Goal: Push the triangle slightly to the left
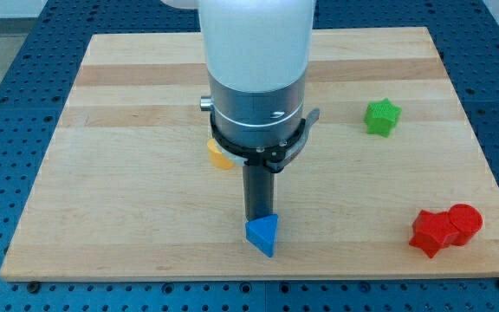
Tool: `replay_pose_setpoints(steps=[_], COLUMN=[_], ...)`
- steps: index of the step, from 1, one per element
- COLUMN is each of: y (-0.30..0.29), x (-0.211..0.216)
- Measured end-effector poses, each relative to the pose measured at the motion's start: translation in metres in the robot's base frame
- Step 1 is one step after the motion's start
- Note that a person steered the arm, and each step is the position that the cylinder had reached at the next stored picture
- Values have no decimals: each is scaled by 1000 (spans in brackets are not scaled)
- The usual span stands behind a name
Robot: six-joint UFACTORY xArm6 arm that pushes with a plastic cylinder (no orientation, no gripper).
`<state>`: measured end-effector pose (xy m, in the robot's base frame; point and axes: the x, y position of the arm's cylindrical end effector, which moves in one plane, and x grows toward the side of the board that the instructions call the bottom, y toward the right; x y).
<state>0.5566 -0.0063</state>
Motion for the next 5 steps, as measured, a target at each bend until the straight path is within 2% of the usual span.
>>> replay_pose_setpoints(steps=[1,3,4,5], y=[7,87,71,47], x=[0,-2,25,28])
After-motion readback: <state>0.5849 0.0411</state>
